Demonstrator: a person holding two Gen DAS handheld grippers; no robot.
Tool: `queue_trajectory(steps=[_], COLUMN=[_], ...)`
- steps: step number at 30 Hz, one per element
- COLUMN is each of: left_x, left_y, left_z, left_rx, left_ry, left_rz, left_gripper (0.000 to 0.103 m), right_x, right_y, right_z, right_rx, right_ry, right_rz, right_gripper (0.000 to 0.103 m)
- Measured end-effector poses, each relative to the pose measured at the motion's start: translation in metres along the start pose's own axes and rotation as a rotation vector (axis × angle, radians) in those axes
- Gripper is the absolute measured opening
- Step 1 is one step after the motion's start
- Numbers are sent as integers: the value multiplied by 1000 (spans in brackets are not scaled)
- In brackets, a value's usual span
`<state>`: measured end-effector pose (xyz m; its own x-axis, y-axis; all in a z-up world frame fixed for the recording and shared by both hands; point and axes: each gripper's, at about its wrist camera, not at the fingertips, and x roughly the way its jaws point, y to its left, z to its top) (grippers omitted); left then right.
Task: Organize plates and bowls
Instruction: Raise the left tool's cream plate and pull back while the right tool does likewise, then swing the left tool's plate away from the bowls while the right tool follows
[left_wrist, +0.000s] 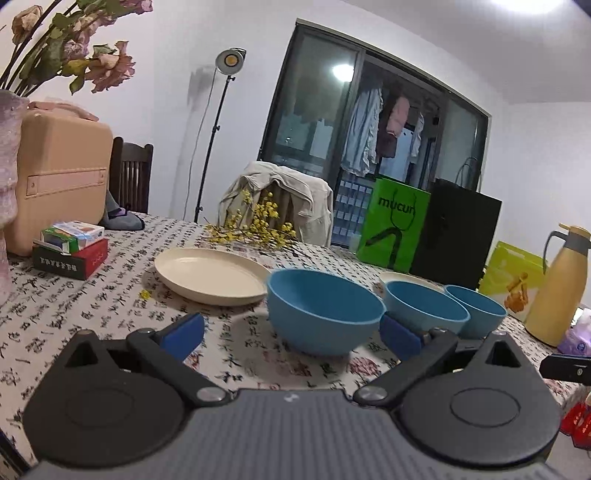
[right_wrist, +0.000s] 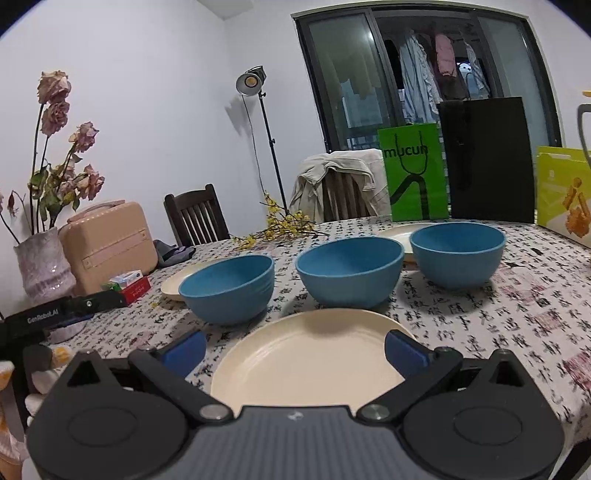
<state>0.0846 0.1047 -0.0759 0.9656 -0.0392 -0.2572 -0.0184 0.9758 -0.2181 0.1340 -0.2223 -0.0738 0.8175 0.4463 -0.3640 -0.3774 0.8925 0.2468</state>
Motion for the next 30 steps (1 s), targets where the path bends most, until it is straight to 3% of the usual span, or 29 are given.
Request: queue_trajectory(steps=[12, 30], left_x=[20, 49], left_y=[29, 72], left_z=[24, 75], left_rx=[-26, 0], left_ry=[-15, -23], left_rz=[48, 105], left_gripper=[103, 103], right_x=[55, 135], right_y=[22, 92], right_z=[36, 100], right_rx=[-29, -125], right_ry=[44, 92], right_rz=[78, 199], right_gripper=[103, 103])
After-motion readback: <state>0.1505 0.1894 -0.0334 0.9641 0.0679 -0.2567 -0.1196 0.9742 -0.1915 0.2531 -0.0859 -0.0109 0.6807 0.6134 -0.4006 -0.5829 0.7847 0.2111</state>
